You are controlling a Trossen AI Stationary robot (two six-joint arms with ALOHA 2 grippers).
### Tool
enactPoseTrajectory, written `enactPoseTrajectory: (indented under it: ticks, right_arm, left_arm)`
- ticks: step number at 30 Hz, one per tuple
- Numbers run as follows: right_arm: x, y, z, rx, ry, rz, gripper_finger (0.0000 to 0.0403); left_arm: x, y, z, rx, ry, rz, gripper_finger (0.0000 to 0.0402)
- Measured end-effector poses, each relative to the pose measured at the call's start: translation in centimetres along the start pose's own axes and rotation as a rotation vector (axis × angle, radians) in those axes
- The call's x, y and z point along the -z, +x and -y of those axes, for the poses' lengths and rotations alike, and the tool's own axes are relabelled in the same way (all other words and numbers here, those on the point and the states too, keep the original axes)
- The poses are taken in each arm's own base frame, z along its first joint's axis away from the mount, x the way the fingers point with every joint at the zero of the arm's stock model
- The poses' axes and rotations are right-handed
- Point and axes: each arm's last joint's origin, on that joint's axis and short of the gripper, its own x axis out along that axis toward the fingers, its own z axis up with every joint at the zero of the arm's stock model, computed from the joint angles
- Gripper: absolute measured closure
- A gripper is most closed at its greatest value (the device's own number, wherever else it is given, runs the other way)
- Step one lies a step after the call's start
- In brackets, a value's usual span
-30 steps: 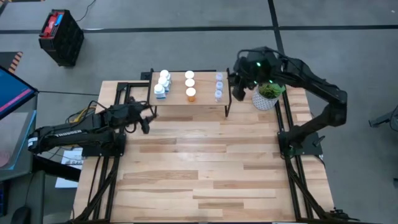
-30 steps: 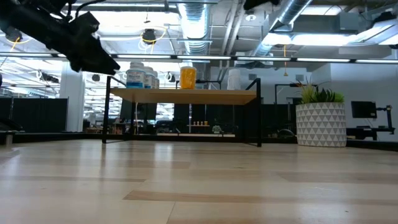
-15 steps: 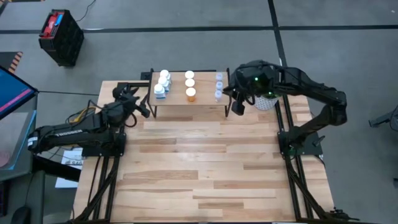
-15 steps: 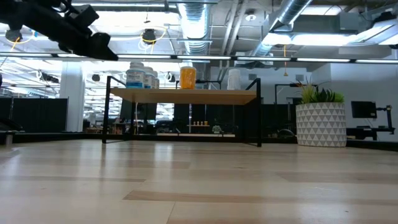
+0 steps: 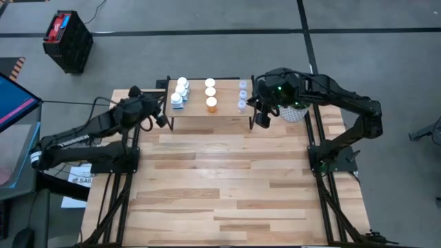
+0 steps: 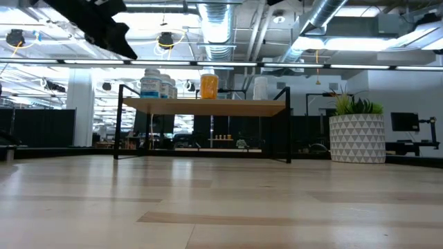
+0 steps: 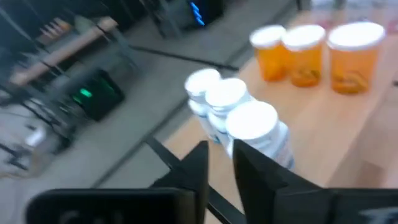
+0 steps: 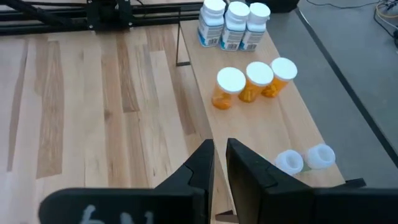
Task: Pick and place medicine bottles onto shelf by color
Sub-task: Adjust the pill bottles on the shelf
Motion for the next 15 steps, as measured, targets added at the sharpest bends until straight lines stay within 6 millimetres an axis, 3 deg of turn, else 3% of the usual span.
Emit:
enactPoseTrajectory:
  ticks: [5, 15]
  right_arm:
    - [0.1, 0.0, 0.0, -0.001, -0.002, -0.010, 0.0338]
    - [0.1, 0.0, 0.0, -0.002, -0.003, -0.015, 0.0338]
  left_arm:
    - [-0.9, 1.0, -1.0, 0.071, -0.017, -0.109, 0.0394]
    - [-0.2, 4.9, -0.5, 0.144, 0.004, -0.253, 0.0387]
